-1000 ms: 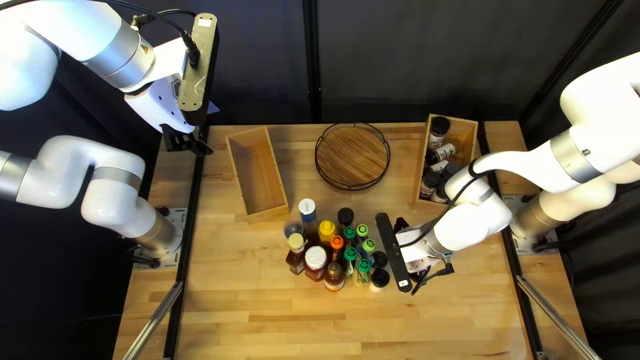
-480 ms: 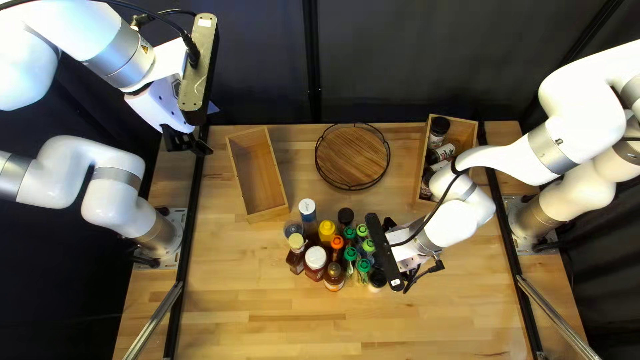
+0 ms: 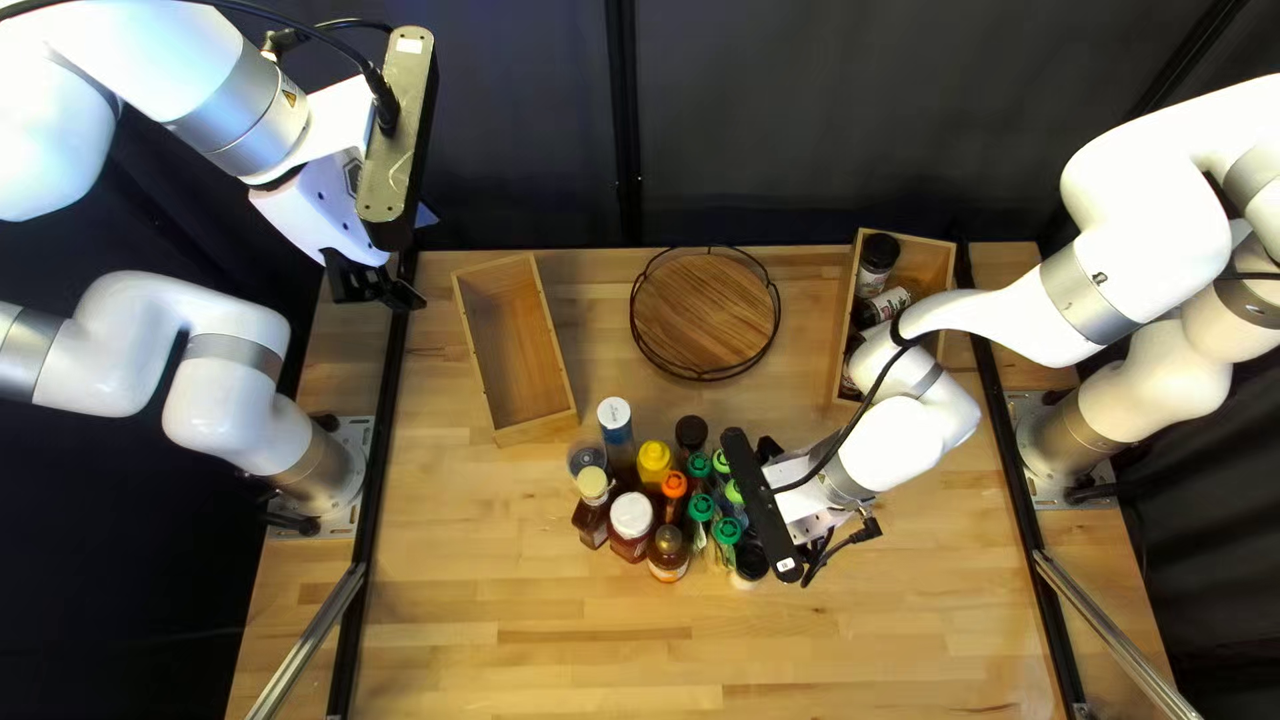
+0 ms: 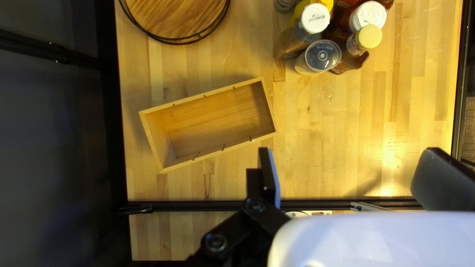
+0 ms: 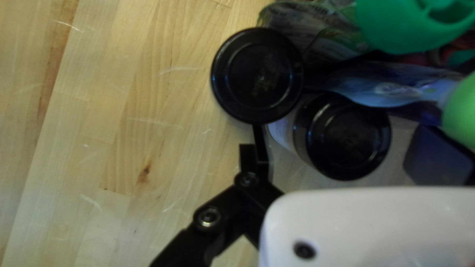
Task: Separate condiments, baby food and spices and place it in 3 different racks/containers
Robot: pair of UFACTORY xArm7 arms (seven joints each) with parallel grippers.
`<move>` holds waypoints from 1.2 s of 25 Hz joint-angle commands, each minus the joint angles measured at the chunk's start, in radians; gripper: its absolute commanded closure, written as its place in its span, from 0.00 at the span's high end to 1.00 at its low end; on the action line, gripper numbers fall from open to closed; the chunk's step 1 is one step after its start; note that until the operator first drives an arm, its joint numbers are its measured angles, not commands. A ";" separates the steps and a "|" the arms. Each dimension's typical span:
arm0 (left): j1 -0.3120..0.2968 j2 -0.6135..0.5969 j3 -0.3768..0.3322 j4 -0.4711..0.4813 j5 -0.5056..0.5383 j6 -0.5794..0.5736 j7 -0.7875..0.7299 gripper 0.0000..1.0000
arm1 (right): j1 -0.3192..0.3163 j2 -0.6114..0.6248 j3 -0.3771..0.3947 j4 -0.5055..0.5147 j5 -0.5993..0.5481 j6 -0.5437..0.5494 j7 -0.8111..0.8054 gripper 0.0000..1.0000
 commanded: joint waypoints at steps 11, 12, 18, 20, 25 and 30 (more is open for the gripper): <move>0.000 0.000 0.000 0.000 0.000 0.000 0.000 1.00 | 0.296 0.344 -0.222 -0.161 0.645 0.132 -0.513 0.00; 0.000 0.000 0.000 0.000 0.000 0.000 0.000 1.00 | 0.326 0.395 -0.259 -0.167 0.674 0.180 -0.546 0.00; 0.000 0.000 0.000 0.000 0.000 0.000 0.000 1.00 | 0.330 0.583 -0.366 -0.132 0.706 0.444 -0.640 0.00; 0.000 0.000 0.000 0.000 0.000 0.000 0.000 1.00 | 0.308 0.622 -0.406 -0.102 0.698 0.533 -0.672 0.00; 0.000 0.000 0.000 0.000 0.000 0.000 0.000 1.00 | 0.240 0.700 -0.495 -0.054 0.661 0.690 -0.726 0.00; 0.000 0.000 0.000 0.000 0.000 0.000 0.000 1.00 | 0.159 0.746 -0.583 -0.039 0.619 0.768 -0.771 0.00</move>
